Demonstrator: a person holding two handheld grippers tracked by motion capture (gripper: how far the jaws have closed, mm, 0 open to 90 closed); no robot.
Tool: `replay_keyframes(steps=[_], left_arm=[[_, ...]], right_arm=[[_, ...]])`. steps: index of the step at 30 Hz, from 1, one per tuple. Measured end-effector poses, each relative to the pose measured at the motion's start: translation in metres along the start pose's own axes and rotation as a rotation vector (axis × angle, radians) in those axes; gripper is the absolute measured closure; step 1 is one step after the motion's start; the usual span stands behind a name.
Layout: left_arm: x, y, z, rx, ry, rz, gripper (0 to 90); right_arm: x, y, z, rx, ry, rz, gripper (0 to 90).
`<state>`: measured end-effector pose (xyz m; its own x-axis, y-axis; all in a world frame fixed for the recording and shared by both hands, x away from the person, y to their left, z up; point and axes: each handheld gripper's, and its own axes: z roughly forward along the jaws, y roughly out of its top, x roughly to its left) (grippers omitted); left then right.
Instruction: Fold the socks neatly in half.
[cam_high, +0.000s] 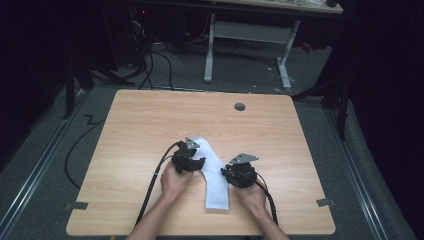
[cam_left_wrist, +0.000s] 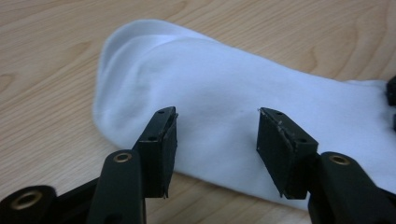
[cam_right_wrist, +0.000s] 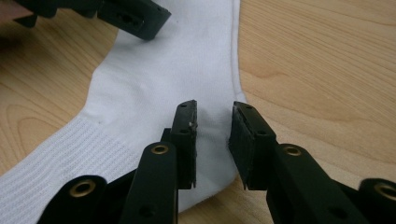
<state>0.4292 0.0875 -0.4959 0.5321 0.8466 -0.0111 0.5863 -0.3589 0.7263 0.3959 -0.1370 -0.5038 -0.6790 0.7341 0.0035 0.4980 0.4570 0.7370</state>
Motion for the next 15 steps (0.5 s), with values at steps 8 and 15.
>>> replay_keyframes(steps=[8, 15], left_arm=[[0.019, 0.006, -0.011, 0.002, 0.078, -0.048, 46.3], [0.032, 0.010, -0.013, -0.016, 0.107, -0.086, 46.2]], right_arm=[[0.002, 0.000, 0.000, -0.001, -0.011, -0.018, 69.7], [0.003, -0.001, 0.000, -0.002, -0.010, -0.015, 68.8]])
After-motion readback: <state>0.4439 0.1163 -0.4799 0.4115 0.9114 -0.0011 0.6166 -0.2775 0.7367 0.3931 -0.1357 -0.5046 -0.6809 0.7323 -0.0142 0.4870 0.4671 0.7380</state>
